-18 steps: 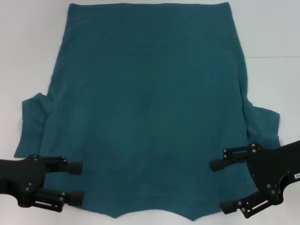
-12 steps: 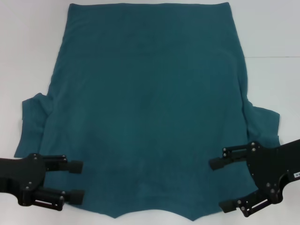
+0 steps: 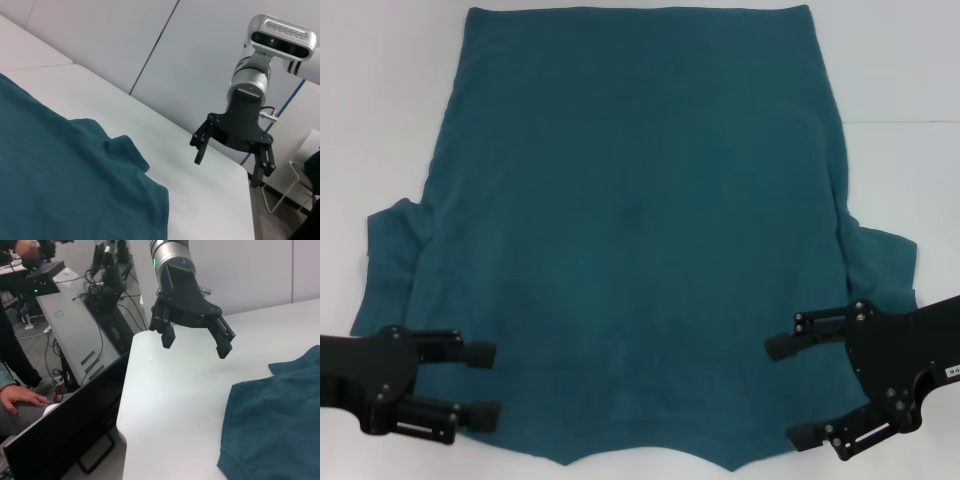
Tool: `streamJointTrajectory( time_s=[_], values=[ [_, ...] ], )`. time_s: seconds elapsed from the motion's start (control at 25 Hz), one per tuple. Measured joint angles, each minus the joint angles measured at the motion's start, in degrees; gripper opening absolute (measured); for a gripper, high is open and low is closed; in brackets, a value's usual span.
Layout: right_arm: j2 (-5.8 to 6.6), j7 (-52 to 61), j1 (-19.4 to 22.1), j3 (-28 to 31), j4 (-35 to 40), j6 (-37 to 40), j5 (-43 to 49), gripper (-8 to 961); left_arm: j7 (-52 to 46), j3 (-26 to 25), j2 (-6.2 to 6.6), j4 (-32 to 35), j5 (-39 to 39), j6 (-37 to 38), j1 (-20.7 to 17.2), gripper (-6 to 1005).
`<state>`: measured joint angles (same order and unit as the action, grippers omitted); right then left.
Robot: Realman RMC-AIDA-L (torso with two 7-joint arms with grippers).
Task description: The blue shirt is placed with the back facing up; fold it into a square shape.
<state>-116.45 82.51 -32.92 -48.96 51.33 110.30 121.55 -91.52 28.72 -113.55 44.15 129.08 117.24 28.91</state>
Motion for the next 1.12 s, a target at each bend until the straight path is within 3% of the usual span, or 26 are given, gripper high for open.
streamJointTrajectory(
  time_s=[0.24,0.44,0.88,1.12],
  values=[
    [0.10,0.6,0.0,1.2,0.0,-0.2,0.0,941,-3.6,-2.6,0.30,2.1,0.2,-4.3,-0.2,934],
    [0.09,3.1,-0.2,2.2,1.0,0.2,0.0,941,-8.7,-3.7,0.44,4.9,3.0,-15.4,-0.1,935],
    [-1.73,9.8,-0.6,1.7,5.8,0.3,0.2,941,-15.0,-0.8,0.94,4.9,12.6,-38.9,3.5,934],
    [-1.76,11.3,-0.8,2.0,6.6,0.3,0.3,941,-16.3,-0.7,1.41,4.7,16.1,-40.9,4.7,935]
  ],
)
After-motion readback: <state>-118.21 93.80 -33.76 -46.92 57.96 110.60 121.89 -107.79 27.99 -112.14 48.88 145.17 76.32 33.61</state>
